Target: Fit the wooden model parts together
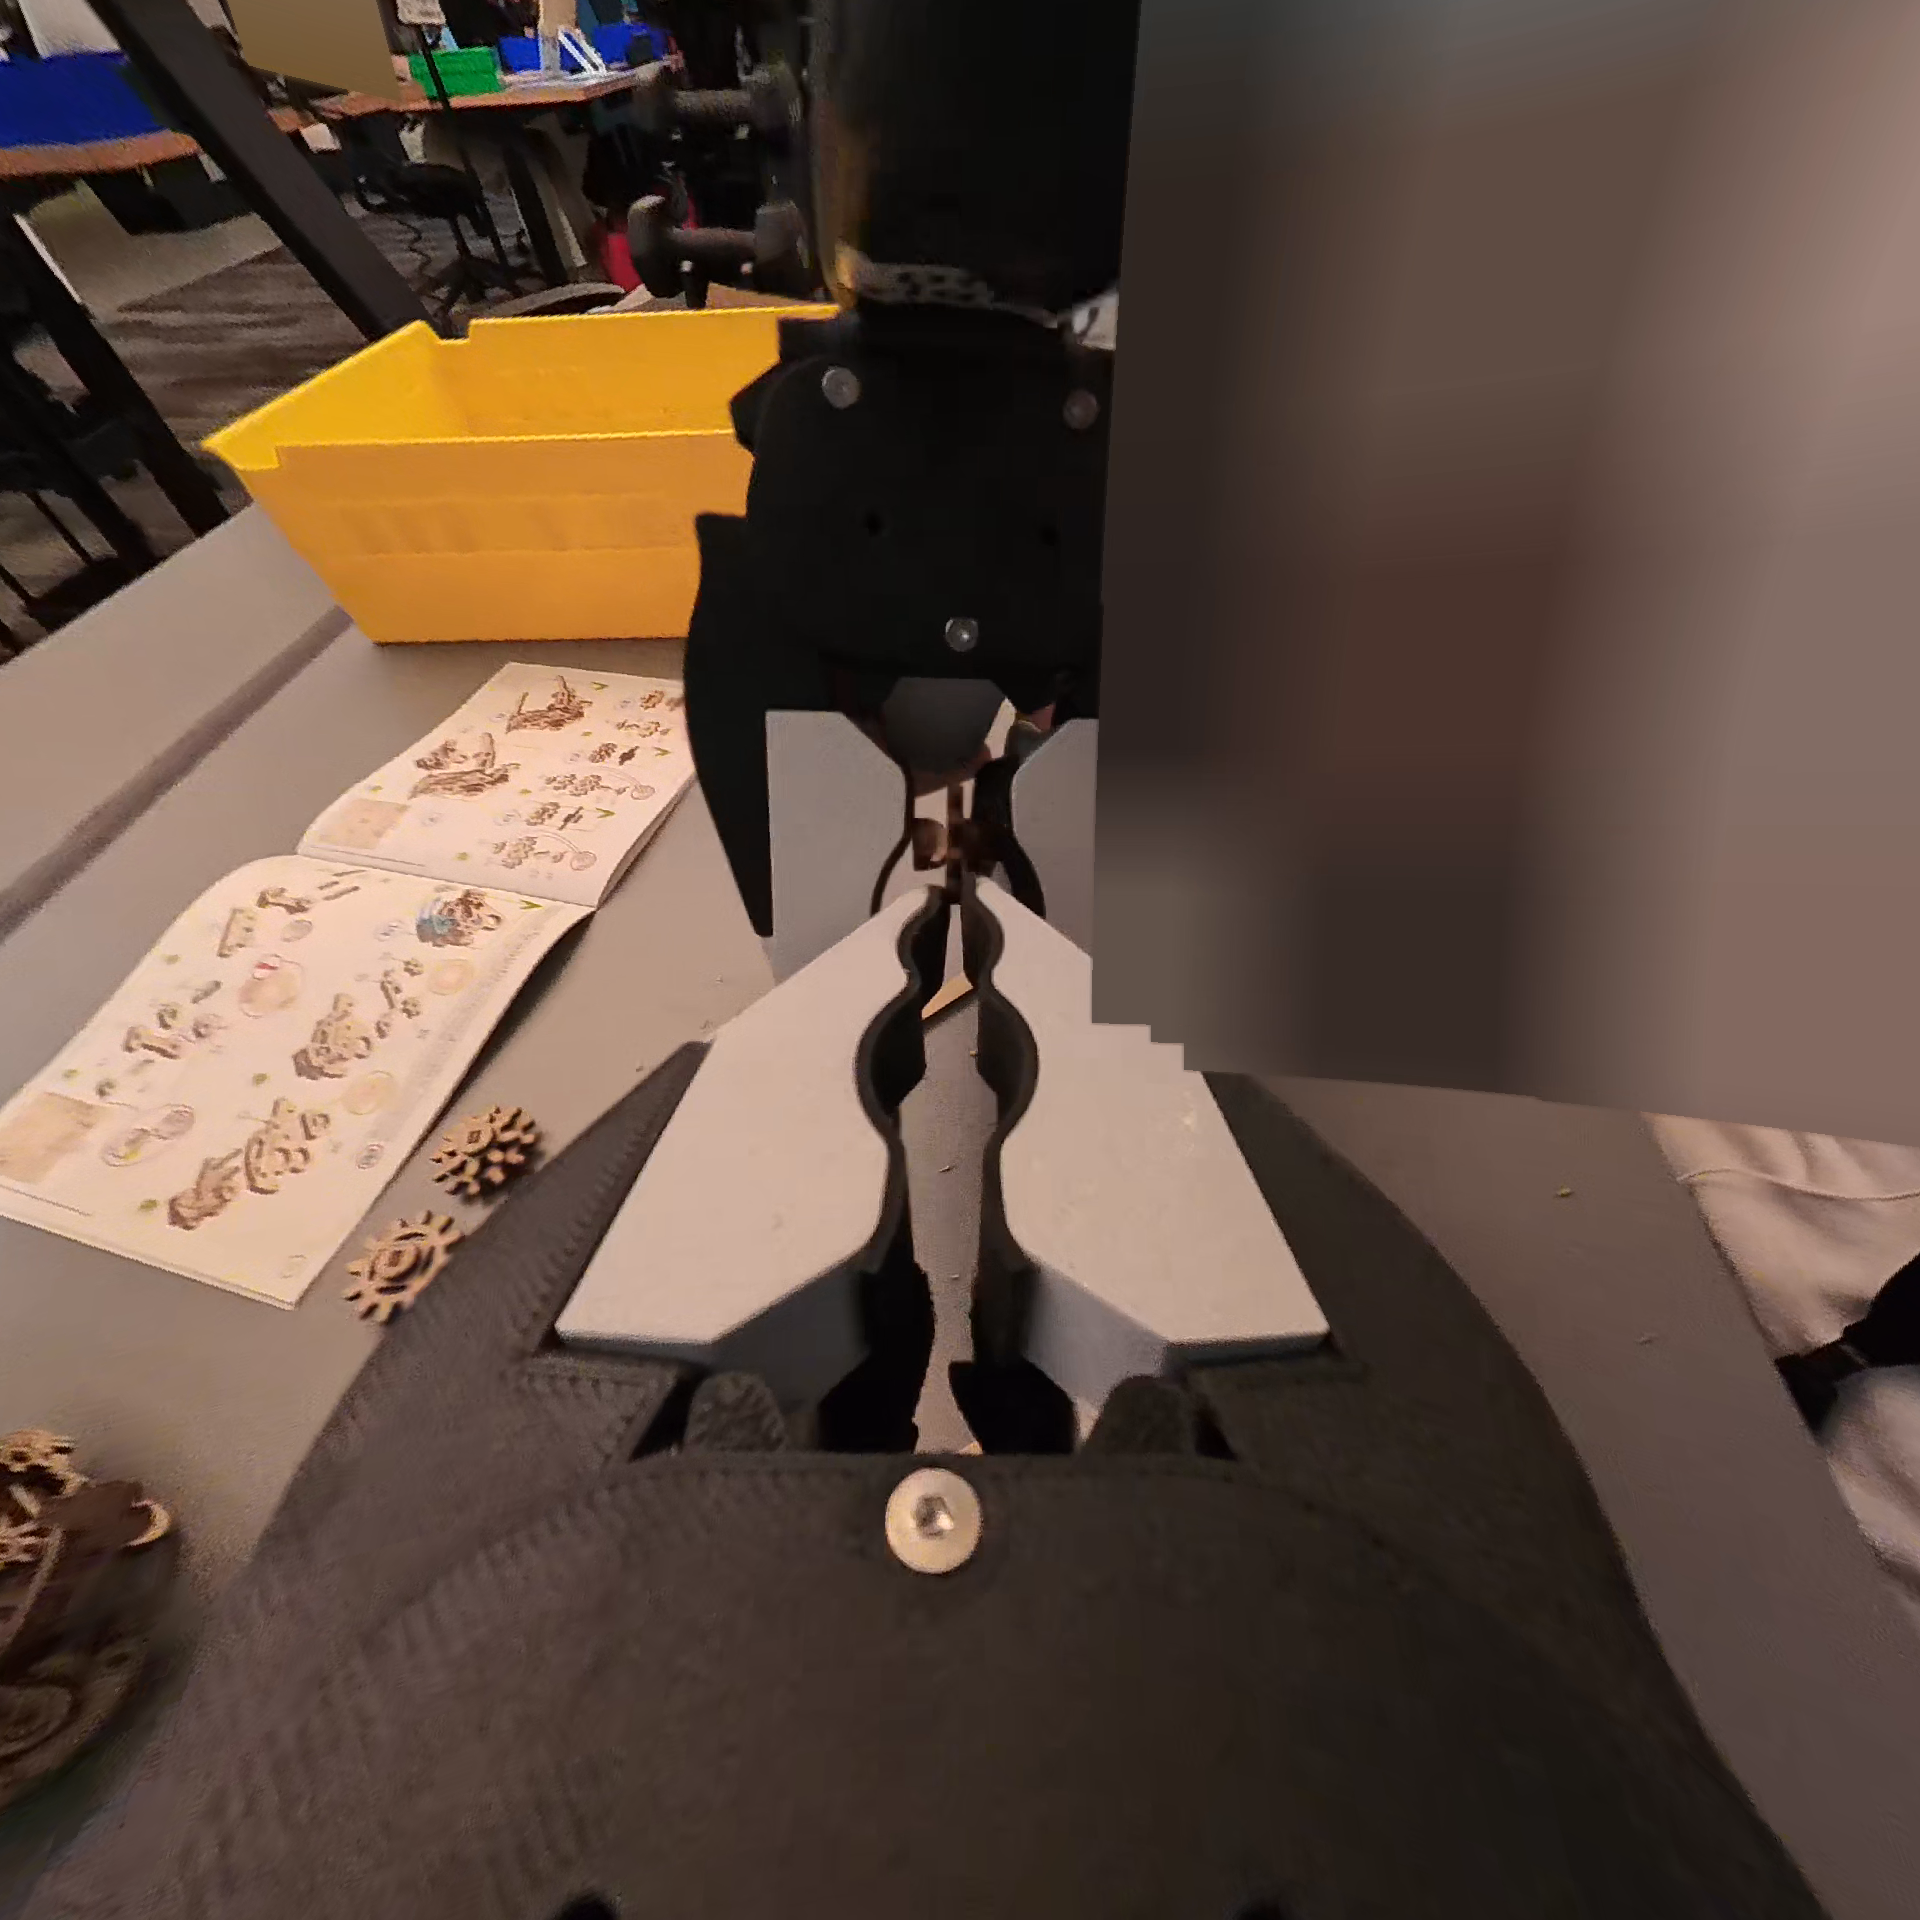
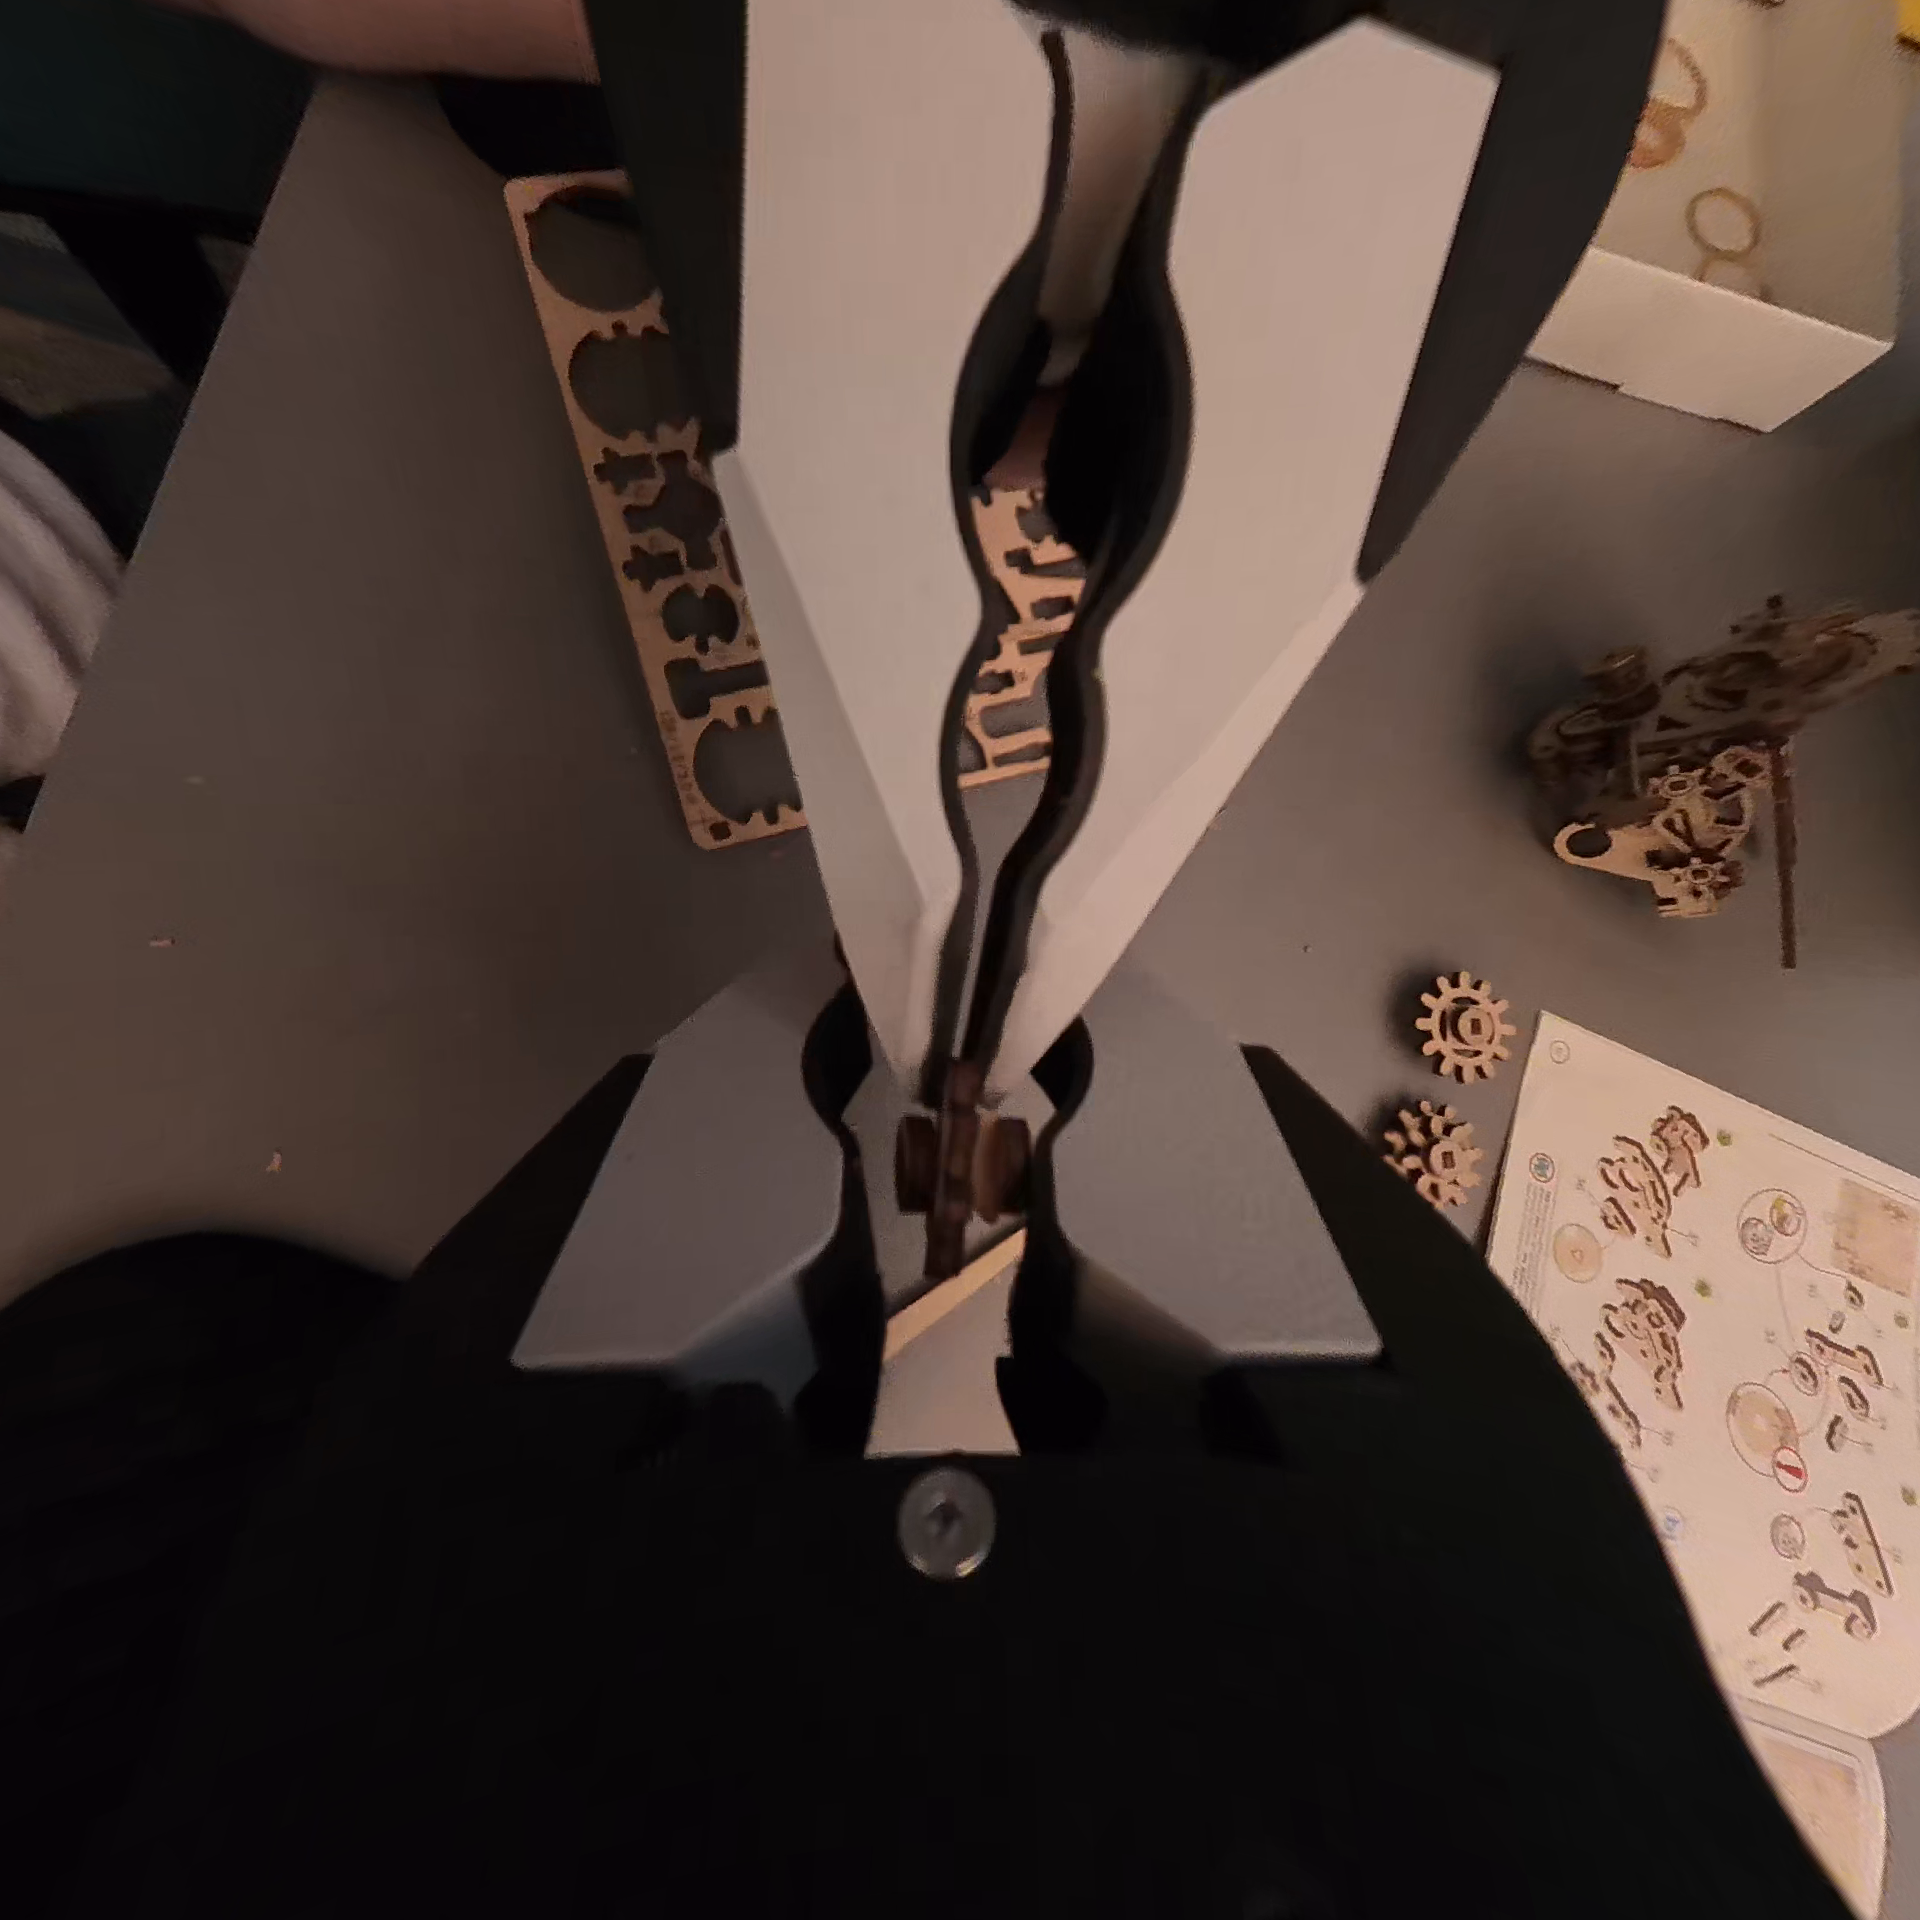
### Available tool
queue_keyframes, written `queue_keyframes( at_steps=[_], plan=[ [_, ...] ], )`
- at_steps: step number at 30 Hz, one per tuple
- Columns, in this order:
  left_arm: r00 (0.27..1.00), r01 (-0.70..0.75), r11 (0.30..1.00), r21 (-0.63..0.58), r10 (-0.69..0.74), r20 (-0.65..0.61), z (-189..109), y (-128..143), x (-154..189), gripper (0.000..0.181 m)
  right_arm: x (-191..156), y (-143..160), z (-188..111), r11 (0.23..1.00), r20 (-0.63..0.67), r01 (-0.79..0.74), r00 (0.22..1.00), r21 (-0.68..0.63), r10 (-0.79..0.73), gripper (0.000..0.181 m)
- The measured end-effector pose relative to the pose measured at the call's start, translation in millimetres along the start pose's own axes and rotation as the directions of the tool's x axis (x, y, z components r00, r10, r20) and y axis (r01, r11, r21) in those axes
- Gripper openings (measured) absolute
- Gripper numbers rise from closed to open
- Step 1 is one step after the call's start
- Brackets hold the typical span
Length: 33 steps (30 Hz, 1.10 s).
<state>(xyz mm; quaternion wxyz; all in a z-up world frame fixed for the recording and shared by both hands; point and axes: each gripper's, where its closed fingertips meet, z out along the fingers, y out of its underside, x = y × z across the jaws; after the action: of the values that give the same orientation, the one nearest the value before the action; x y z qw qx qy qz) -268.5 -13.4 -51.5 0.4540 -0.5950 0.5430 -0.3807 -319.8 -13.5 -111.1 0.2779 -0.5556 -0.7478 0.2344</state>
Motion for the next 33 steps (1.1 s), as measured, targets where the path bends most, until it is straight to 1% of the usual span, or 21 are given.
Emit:
queue_keyframes(
  at_steps=[4, 9, 13, 18, 21, 23, 25, 27, 30, 33],
  plan=[
    [0.996, 0.079, 0.996, 0.034, -0.078, -0.037, -0.2, -3.9, 0.9, 0.000, 5.3, -2.8, 0.8, 1.000, -0.045, 0.003, 0.999, 0.004, -0.003, 0.022],
    [0.990, 0.134, 0.990, 0.040, -0.132, -0.046, -0.5, -4.3, -0.7, 0.000, 16.1, 1.5, 0.1, 0.997, -0.143, 0.055, 0.988, -0.046, -0.061, 0.023],
    [0.981, 0.187, 0.981, 0.051, -0.184, -0.065, -0.8, -4.6, -2.1, 0.000, 22.5, 3.0, -0.5, 0.995, -0.195, 0.072, 0.977, -0.068, -0.084, 0.023],
    [0.983, 0.176, 0.983, 0.055, -0.173, -0.062, -1.2, -6.0, -1.2, 0.000, 23.0, 0.9, -1.4, 0.996, -0.203, 0.072, 0.976, -0.055, -0.082, 0.016],
    [0.984, 0.169, 0.984, 0.049, -0.166, -0.060, -1.6, -5.7, -0.8, 0.000, 23.1, 2.3, -0.9, 0.994, -0.209, 0.082, 0.973, -0.072, -0.096, 0.015],
    [0.988, 0.147, 0.989, 0.022, -0.146, -0.050, -0.1, -1.5, -0.1, 0.000, 21.7, 7.5, 1.8, 0.991, -0.197, 0.085, 0.975, -0.101, -0.103, 0.015],
    [0.994, 0.108, 0.994, -0.004, -0.108, -0.036, 1.0, 2.1, 0.1, 0.000, 18.3, 10.1, 4.9, 0.992, -0.159, 0.076, 0.983, -0.099, -0.091, 0.017],
    [0.999, 0.039, 0.999, -0.018, -0.039, 0.010, 2.9, 3.6, -2.2, 0.000, 23.4, 12.5, 4.7, 0.989, -0.190, 0.103, 0.974, -0.110, -0.123, 0.019],
    [0.997, -0.049, 0.998, -0.032, 0.051, 0.059, 5.2, 2.4, -2.3, 0.000, 23.4, 15.3, 4.6, 0.982, -0.197, 0.112, 0.970, -0.152, -0.141, 0.021],
    [0.979, -0.169, 0.983, -0.069, 0.176, 0.099, 6.5, 3.7, -1.5, 0.000, 22.8, 19.8, 4.6, 0.971, -0.200, 0.135, 0.964, -0.195, -0.174, 0.016]
  ],
)
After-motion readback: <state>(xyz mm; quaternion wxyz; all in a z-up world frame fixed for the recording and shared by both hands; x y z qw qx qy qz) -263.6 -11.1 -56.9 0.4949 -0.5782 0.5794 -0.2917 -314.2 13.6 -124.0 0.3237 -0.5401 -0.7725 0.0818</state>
